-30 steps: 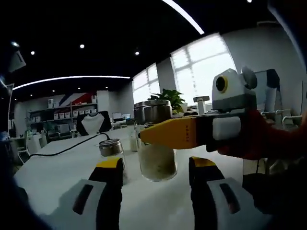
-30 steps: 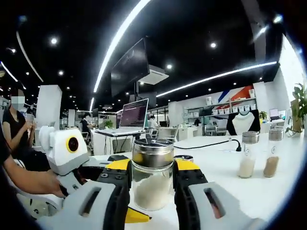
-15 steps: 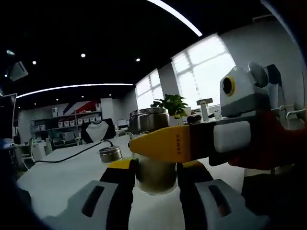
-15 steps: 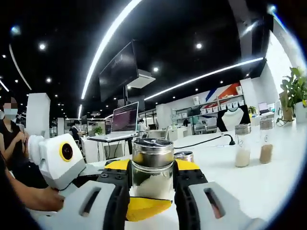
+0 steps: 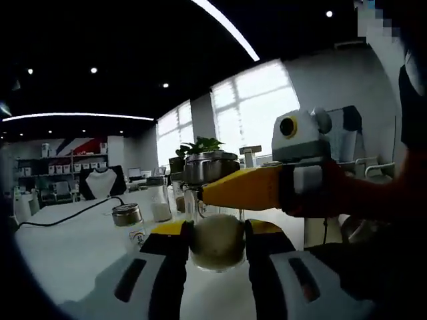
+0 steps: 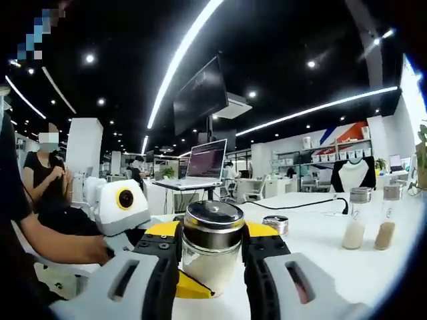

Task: Rotate the seasoning bottle until the label or dispensing opening points toward the visible target arrow and the bottle remains upright within the marked orientation range

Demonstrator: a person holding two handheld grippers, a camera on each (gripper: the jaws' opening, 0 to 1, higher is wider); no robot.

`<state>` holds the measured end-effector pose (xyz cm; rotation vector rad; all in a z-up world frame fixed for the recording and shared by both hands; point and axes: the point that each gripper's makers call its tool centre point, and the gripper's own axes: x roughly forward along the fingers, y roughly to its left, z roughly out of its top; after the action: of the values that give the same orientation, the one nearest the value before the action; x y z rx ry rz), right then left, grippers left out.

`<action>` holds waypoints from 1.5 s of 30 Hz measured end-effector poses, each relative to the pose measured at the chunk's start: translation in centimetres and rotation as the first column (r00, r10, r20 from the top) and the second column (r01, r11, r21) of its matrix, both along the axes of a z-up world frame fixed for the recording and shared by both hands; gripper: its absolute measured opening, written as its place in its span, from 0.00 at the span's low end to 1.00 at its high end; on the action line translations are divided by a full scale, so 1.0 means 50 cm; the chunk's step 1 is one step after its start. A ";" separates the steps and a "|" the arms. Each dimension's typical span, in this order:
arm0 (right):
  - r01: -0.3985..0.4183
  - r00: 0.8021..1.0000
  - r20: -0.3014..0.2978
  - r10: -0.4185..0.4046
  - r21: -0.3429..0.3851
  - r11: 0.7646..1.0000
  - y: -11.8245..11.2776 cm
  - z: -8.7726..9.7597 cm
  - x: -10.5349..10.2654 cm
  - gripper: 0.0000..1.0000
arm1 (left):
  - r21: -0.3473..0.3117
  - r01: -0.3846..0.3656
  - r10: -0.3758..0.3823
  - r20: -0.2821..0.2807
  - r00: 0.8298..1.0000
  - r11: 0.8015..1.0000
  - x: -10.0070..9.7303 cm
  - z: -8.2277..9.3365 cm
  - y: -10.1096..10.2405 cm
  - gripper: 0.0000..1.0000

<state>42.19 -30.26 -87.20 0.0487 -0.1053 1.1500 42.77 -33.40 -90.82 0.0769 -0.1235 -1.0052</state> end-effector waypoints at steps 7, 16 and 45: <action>-0.070 0.998 0.002 0.070 0.012 0.997 0.002 0.005 -0.029 0.34 | -0.036 0.104 -0.106 -0.068 0.992 0.994 -0.027 0.002 -0.009 0.35; -0.218 0.976 0.001 0.218 0.088 0.972 0.000 0.027 -0.079 0.34 | -0.138 0.264 -0.278 -0.098 0.955 0.955 -0.076 0.022 -0.011 0.35; 0.316 0.949 -0.041 -0.314 0.055 0.947 0.005 0.015 0.034 0.33 | 0.085 -0.228 0.225 0.038 0.974 0.970 0.035 -0.005 -0.004 0.41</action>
<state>43.91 -30.00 -86.47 0.1009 -0.1152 0.8254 44.55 -33.62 -91.06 0.1830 -0.0931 -0.7810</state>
